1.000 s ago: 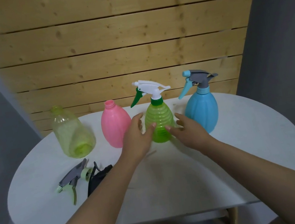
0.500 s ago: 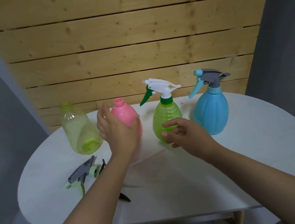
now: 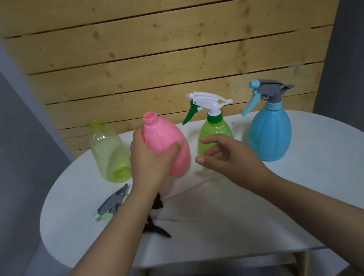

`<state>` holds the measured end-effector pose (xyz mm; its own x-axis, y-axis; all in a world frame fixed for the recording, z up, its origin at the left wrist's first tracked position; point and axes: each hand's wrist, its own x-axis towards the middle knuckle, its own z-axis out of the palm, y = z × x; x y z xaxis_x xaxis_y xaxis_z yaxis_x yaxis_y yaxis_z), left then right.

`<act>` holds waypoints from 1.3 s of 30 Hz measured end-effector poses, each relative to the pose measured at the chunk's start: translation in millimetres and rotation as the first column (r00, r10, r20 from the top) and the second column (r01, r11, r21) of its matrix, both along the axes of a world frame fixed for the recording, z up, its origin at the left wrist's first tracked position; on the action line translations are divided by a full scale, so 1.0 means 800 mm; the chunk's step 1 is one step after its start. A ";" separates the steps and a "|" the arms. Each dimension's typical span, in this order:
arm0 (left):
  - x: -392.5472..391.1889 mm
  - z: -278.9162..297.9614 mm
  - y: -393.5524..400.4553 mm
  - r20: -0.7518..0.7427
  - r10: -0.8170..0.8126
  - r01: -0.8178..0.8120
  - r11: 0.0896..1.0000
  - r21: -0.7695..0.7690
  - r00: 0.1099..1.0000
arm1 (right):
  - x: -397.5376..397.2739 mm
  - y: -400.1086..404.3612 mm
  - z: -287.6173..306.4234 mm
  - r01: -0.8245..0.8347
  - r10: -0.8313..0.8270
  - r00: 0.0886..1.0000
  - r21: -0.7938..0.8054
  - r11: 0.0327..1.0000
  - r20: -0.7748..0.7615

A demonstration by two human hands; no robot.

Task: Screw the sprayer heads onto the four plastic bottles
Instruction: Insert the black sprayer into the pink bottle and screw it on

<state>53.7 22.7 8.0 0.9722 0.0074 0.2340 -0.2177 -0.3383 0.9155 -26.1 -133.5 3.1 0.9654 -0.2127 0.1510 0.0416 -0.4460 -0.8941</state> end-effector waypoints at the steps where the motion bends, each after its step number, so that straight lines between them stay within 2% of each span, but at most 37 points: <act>1: -0.010 0.005 0.004 -0.044 -0.035 0.034 0.999 -0.018 0.998 | -0.002 0.001 0.002 -0.007 0.008 0.999 -0.020 1.000 0.043; 3: -0.031 0.011 0.014 -0.151 -0.123 0.114 0.991 -0.069 0.981 | -0.005 0.003 0.004 -0.060 0.065 0.995 -0.063 0.996 0.081; 5: -0.050 0.015 0.022 -0.237 -0.208 0.174 0.972 -0.159 0.949 | -0.010 0.005 0.006 -0.160 0.163 0.986 -0.096 0.983 0.027; 9: -0.075 0.017 0.032 -0.280 -0.369 0.289 0.912 -0.290 0.886 | -0.024 0.010 0.009 -0.361 0.359 0.931 -0.009 0.933 -0.068; 11: -0.085 0.018 0.033 -0.268 -0.435 0.348 0.883 -0.315 0.860 | -0.028 0.012 0.011 -0.374 0.377 0.924 0.045 0.926 -0.064; 14: -0.089 0.020 0.042 -0.229 -0.499 0.414 0.847 -0.333 0.836 | -0.033 0.010 0.014 -0.303 0.308 0.950 0.078 0.950 -0.062; 15: -0.088 0.021 0.049 -0.221 -0.458 0.399 0.878 -0.266 0.861 | -0.035 0.010 0.015 -0.277 0.281 0.957 0.070 0.958 -0.070; 17: -0.077 0.015 0.063 -0.148 -0.308 0.312 0.950 0.004 0.940 | -0.037 0.004 0.016 -0.220 0.223 0.971 0.043 0.975 -0.088; 18: -0.072 0.010 0.072 -0.107 -0.242 0.256 0.955 0.150 0.964 | -0.038 0.001 0.017 -0.200 0.202 0.974 0.032 0.979 -0.102; 21: -0.058 -0.009 0.092 -0.154 -0.132 0.193 0.845 0.500 0.979 | -0.041 -0.014 0.019 -0.182 0.175 0.970 -0.028 0.983 -0.168; 23: -0.052 -0.022 0.100 -0.212 -0.113 0.225 0.736 0.639 0.971 | -0.043 -0.023 0.019 -0.192 0.177 0.962 -0.054 0.980 -0.208; 25: -0.048 -0.030 0.103 -0.228 -0.132 0.254 0.693 0.675 0.965 | -0.045 -0.028 0.017 -0.206 0.182 0.954 -0.078 0.976 -0.239; 32: -0.051 -0.035 0.102 -0.178 -0.233 0.289 0.640 0.712 0.956 | -0.047 -0.039 0.010 -0.274 0.219 0.930 -0.158 0.949 -0.295; 39: -0.049 -0.015 0.102 0.013 -0.241 0.193 0.809 0.555 0.970 | -0.052 -0.060 0.023 -0.271 0.217 0.942 -0.198 0.942 -0.257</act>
